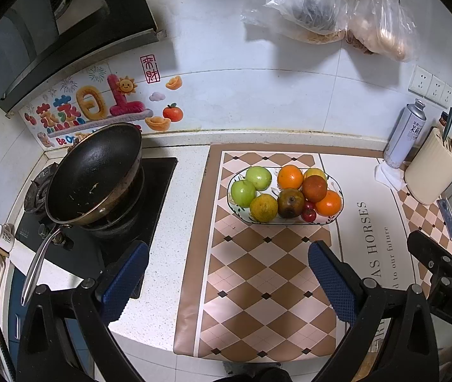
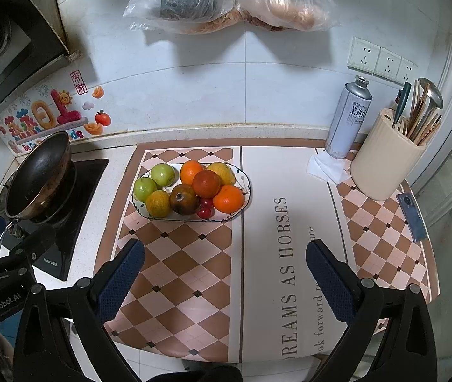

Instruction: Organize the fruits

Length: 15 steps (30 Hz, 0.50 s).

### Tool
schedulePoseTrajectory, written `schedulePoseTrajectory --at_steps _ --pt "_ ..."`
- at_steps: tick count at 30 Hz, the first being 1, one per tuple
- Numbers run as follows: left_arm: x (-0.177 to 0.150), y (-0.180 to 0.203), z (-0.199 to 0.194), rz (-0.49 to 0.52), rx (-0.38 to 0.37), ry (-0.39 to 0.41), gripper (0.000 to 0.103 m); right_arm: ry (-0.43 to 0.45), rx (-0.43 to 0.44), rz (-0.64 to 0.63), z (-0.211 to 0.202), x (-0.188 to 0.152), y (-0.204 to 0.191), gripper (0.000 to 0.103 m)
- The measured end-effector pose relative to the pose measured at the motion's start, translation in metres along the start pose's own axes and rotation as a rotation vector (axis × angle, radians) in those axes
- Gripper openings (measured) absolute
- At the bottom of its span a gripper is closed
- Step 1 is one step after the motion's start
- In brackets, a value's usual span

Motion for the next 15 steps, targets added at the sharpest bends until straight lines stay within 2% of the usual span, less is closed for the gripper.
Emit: schedulePoseTrajectory --at_steps 15 --pt "-0.0025 0.0006 -0.0027 0.005 -0.008 0.009 0.103 -0.004 -0.003 0.003 -0.0019 -0.0024 0.0037 0.103"
Point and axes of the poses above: each gripper's, at about its wrist camera, not at the fingertips, and z roughly the way its jaws point, y to its right, x to its top, the point moved 1 cm from there along z, roughly the way its jaws point, and after that the axes turned 5 degrees about -z, right-handed, at the moved point
